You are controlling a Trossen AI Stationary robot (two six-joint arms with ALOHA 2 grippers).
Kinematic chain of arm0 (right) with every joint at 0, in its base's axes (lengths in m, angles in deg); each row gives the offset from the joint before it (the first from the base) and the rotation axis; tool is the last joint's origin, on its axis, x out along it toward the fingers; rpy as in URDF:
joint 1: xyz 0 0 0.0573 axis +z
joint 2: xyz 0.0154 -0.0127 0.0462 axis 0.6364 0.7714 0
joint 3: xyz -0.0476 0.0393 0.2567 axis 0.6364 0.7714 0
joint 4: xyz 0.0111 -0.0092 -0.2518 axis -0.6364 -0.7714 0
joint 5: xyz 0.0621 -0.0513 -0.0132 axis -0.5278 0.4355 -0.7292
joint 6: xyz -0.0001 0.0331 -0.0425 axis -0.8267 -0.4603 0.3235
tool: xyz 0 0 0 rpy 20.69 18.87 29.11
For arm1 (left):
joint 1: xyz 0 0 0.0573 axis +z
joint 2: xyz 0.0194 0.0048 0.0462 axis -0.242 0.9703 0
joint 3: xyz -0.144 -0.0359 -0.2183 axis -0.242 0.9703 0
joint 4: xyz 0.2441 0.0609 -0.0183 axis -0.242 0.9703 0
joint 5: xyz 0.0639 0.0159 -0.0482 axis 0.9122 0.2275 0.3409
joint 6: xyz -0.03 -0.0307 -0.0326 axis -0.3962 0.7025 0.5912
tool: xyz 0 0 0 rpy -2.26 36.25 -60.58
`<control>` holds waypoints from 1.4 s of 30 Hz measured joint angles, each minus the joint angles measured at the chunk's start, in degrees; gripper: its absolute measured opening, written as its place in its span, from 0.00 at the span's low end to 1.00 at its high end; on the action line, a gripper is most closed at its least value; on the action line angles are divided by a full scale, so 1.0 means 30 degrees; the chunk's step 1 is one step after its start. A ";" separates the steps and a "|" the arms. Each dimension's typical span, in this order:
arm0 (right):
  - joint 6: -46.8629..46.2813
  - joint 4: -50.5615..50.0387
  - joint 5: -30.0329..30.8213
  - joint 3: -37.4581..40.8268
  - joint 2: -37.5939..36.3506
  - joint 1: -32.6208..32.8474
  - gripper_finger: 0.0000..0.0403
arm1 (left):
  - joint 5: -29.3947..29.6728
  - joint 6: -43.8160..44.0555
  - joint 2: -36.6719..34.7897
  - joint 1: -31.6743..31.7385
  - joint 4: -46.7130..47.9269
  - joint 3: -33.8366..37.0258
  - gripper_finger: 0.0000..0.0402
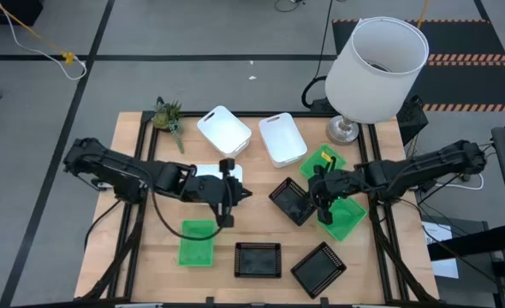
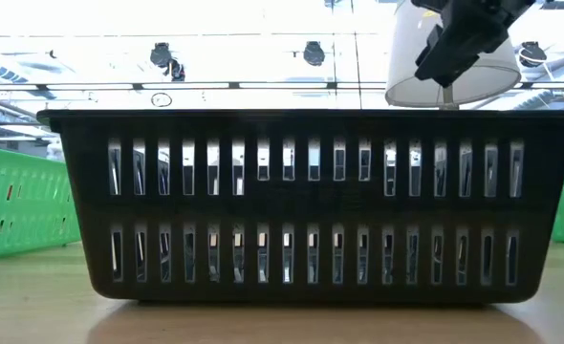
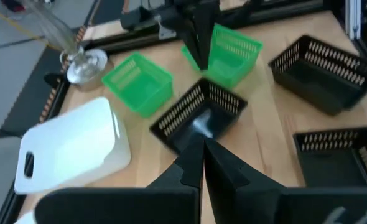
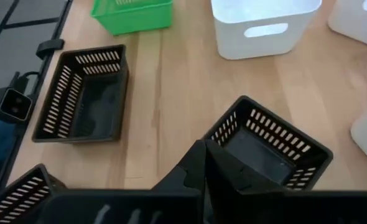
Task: Stack baskets by color
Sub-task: Stack the top black bin into the bottom left black bin
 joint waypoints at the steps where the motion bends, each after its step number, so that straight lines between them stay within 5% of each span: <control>1: -0.0032 0.0012 -0.0007 0.0001 -0.0001 0.0032 0.00 | -0.0007 -0.0158 0.0091 0.0000 -0.0101 0.0000 0.04; 21: 0.3782 0.1509 0.0124 0.0008 -0.0001 0.0060 0.00 | -0.0139 -0.0498 0.2952 0.0608 -0.3135 -0.0022 0.04; 25: 0.4365 0.1278 0.0109 0.0008 0.0000 0.0060 0.00 | -0.1470 -0.0830 0.3798 0.1118 -0.3986 0.0026 0.06; 42: 0.6379 0.0772 0.0109 0.0008 0.0007 -0.1021 0.00 | -0.3065 -0.0923 0.7967 0.1802 -0.6236 0.0000 0.44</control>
